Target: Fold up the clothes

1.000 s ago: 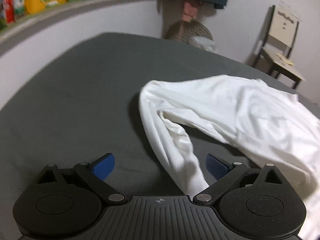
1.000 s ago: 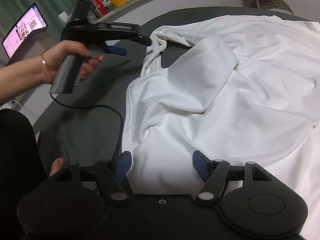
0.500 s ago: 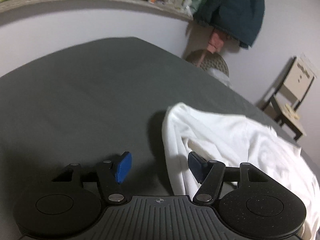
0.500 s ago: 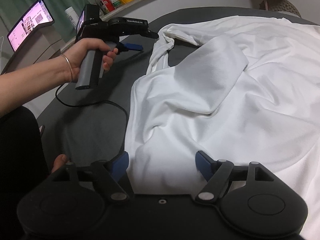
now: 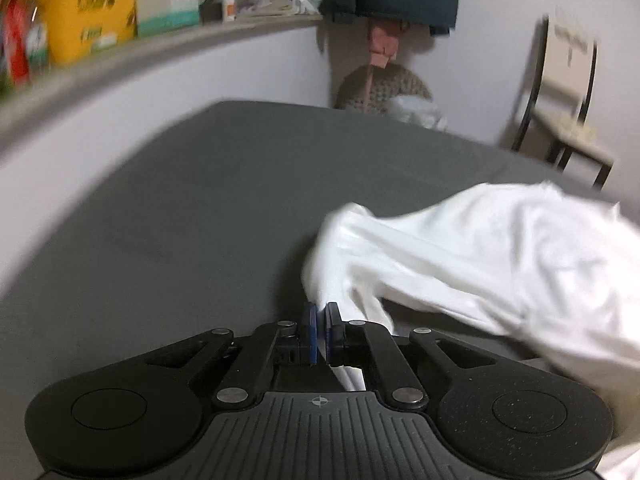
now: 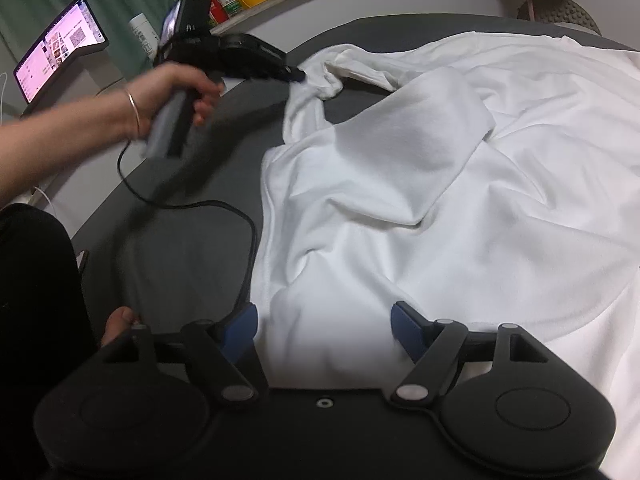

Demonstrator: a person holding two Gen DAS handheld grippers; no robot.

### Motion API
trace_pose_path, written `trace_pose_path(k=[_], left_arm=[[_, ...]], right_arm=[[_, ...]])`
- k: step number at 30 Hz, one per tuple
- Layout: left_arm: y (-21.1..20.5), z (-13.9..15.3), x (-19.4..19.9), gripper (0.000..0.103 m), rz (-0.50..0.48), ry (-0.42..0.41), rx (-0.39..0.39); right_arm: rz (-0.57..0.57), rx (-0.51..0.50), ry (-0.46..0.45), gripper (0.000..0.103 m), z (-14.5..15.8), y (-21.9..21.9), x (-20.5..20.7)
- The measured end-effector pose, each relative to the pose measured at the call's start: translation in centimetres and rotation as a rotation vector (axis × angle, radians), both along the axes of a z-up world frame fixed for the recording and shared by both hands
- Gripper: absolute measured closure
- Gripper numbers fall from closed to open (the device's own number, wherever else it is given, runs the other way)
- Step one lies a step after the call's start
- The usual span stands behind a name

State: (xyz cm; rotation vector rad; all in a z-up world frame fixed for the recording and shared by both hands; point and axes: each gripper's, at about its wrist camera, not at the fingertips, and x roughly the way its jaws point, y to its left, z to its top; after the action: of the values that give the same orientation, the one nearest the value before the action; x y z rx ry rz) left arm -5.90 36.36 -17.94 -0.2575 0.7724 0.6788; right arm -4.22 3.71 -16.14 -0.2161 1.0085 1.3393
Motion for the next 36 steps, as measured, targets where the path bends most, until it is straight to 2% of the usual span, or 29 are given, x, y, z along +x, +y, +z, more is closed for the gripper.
trace_pose_path(k=[2, 7, 9, 11, 12, 15, 17, 20, 21, 23, 25, 26, 28, 30, 34, 35, 36], left_arm=[[1.5, 1.5, 0.4, 0.1, -0.011, 0.096, 0.041], [3.0, 3.3, 2.9, 0.099, -0.122, 0.404, 0.256], [3.4, 3.2, 4.0, 0.099, -0.168, 0.474, 0.233], [3.9, 2.3, 4.8, 0.099, -0.142, 0.524, 0.211], [4.3, 1.9, 4.8, 0.098, -0.116, 0.524, 0.186], [5.6, 1.7, 3.5, 0.097, -0.009, 0.428, 0.069], [6.4, 2.2, 1.6, 0.097, 0.091, 0.314, -0.027], [5.7, 2.7, -1.3, 0.097, 0.116, 0.114, -0.164], [5.1, 2.7, -2.1, 0.096, 0.107, 0.074, -0.195], [3.8, 2.6, -3.5, 0.079, 0.089, 0.018, -0.234], [2.2, 2.3, -4.2, 0.021, 0.058, 0.01, -0.202], [1.6, 2.1, -4.4, 0.017, 0.042, 0.01, -0.159], [0.2, 1.8, -4.7, 0.017, 0.013, 0.01, -0.076], [-0.2, 1.6, -4.3, 0.017, 0.01, 0.042, -0.059], [-1.1, 0.6, -3.9, 0.017, 0.033, 0.102, 0.046], [-1.2, 0.2, -3.7, 0.017, 0.048, 0.101, 0.032], [-1.2, -0.1, -3.7, 0.024, 0.052, 0.093, 0.011]], right_arm=[[0.004, -0.004, -0.006, 0.03, 0.0, 0.1, -0.1], [0.003, -0.002, 0.002, 0.03, -0.1, 0.3, 0.1], [0.005, -0.002, 0.001, 0.03, -0.1, 0.4, 0.0], [0.007, -0.002, -0.001, 0.029, -0.1, 0.5, 0.0], [0.007, -0.002, -0.002, 0.029, -0.1, 0.5, -0.1], [0.004, -0.003, 0.001, 0.029, 0.0, 0.4, -0.1], [0.004, -0.005, 0.0, 0.029, 0.1, 0.4, -0.1], [0.006, -0.007, -0.005, 0.029, 0.1, 0.4, -0.2], [0.006, -0.008, -0.007, 0.029, 0.1, 0.4, -0.3], [0.007, -0.009, -0.011, 0.029, 0.1, 0.5, -0.4], [0.007, -0.009, -0.014, 0.029, 0.1, 0.4, -0.4], [0.007, -0.009, -0.015, 0.029, 0.1, 0.4, -0.4], [0.007, -0.009, -0.016, 0.029, 0.0, 0.3, -0.4], [0.005, -0.01, -0.018, 0.029, 0.1, 0.3, -0.5], [0.004, -0.013, -0.025, 0.029, 0.1, 0.4, -0.6], [0.003, -0.013, -0.026, 0.029, 0.0, 0.4, -0.6], [0.003, -0.013, -0.027, 0.029, 0.0, 0.4, -0.6]])
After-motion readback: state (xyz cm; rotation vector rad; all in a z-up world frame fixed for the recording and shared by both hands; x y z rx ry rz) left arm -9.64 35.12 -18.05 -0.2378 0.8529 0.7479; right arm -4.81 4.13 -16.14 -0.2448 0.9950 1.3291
